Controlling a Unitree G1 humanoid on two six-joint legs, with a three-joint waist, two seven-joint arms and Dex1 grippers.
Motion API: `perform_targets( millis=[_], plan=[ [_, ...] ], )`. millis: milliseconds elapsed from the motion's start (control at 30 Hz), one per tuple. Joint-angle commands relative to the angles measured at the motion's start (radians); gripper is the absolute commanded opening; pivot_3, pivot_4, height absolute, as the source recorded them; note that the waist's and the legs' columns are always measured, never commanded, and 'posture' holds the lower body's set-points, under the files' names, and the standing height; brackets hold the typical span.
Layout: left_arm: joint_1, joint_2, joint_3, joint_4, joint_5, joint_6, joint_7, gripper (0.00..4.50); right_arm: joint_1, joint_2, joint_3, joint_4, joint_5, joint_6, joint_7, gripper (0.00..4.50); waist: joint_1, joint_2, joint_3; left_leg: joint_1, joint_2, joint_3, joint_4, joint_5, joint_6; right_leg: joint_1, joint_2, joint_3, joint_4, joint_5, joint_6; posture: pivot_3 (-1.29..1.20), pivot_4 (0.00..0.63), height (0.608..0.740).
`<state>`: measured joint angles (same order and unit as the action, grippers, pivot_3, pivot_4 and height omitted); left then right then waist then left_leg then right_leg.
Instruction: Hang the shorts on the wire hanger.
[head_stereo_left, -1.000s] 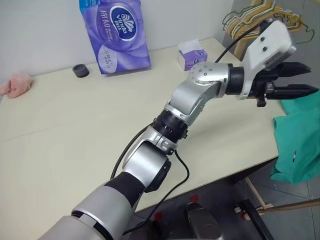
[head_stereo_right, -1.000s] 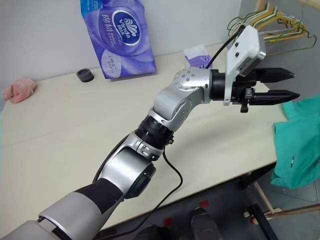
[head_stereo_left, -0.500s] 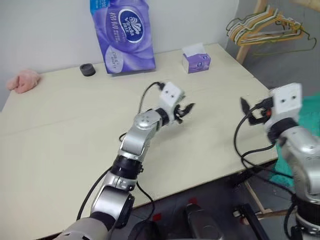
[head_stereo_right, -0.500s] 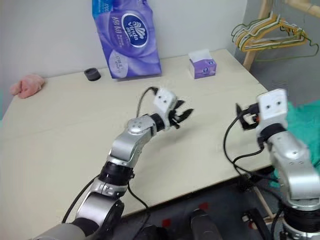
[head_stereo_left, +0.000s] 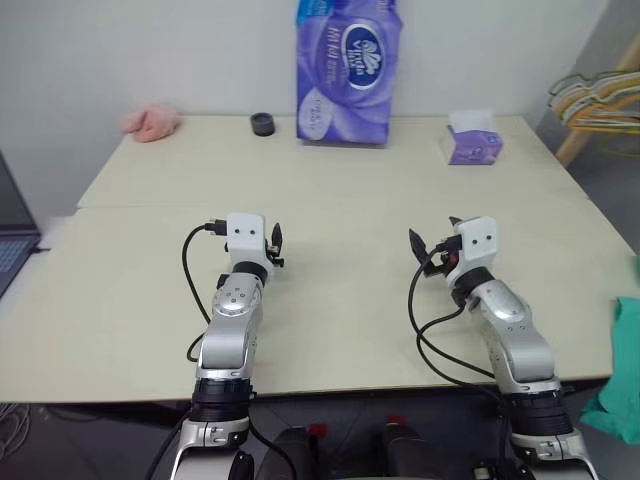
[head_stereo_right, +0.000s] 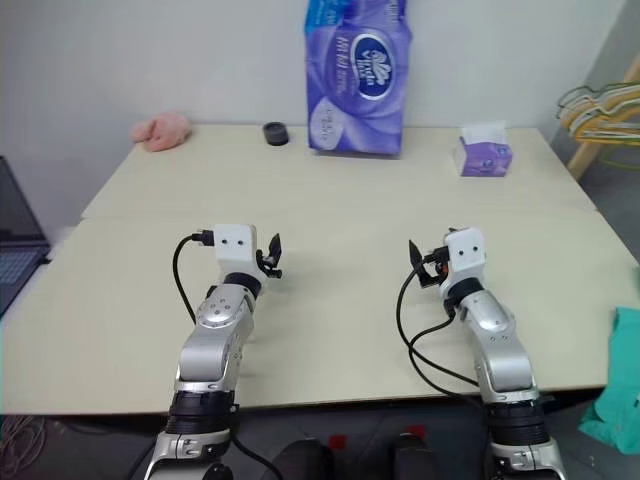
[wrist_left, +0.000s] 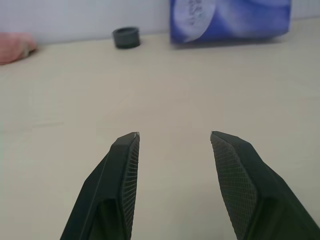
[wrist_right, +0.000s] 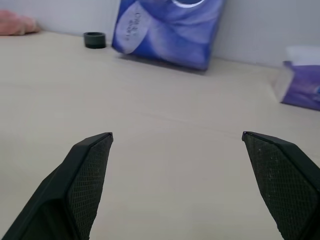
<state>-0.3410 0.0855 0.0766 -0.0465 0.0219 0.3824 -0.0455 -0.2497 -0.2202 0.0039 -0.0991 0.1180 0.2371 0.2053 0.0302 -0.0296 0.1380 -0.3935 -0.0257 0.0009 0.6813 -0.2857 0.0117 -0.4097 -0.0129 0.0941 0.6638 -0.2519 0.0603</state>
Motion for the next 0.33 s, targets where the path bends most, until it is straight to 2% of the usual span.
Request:
perform_targets(
  millis=[33,333],
  plan=[
    [0.012,-0.001,-0.011,-0.051,-0.041,-0.004,-0.041,2.40,0.003,0.009,-0.027,0.005,-0.022,-0.053,-0.033,4.42,0.004,0.000,-0.001,0.000,-0.001,0.000,0.000,0.001,0.000,0.000,-0.001,0.000,0.000,0.000,-0.001,0.12,0.089,0.740],
    [0.001,0.010,0.012,-0.008,-0.058,-0.030,-0.026,2.40,-0.011,0.013,-0.020,0.029,-0.028,-0.066,-0.026,4.42,-0.005,0.001,-0.009,0.001,0.000,-0.002,0.000,0.006,-0.001,0.001,0.002,-0.002,0.002,0.004,-0.006,0.13,0.070,0.740]
  ],
)
